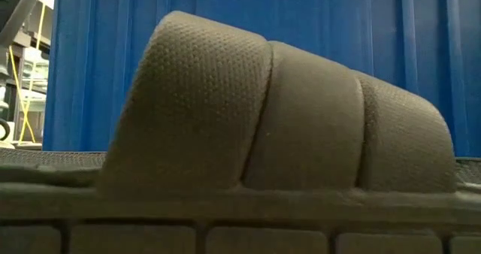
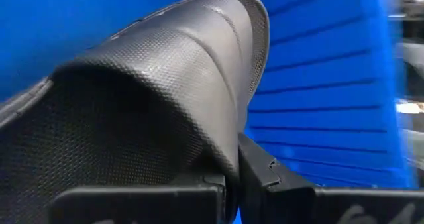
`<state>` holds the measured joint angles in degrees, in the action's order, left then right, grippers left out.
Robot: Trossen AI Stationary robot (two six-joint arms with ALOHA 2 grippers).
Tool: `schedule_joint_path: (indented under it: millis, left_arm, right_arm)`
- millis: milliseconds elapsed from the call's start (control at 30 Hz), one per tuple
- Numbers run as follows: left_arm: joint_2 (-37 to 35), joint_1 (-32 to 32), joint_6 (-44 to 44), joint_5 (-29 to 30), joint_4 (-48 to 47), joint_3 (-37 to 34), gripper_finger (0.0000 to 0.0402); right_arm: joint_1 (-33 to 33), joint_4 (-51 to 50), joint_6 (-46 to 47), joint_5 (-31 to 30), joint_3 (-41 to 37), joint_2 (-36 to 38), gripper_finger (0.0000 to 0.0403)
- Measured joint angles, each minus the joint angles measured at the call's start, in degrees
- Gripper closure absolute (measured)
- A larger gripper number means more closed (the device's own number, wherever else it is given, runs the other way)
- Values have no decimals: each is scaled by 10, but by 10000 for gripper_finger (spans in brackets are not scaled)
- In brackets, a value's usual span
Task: Pick and place slides into bin
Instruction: Put the black slide into the blue container
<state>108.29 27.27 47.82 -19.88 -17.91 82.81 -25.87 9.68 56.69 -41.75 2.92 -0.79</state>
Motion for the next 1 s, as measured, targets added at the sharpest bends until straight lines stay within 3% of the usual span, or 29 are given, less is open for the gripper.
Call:
schedule_joint_path:
  millis: [533,667,1000]
  left_arm:
    - [31,79,7,1,23,-1,401]
    - [34,78,8,-27,96,1,401]
    - [93,81,7,-45,79,0,401]
  right_arm:
    - [0,9,41,23,0,-9,402]
    - [0,9,53,22,0,-25,402]
    - [0,34,91,24,2,-75,402]
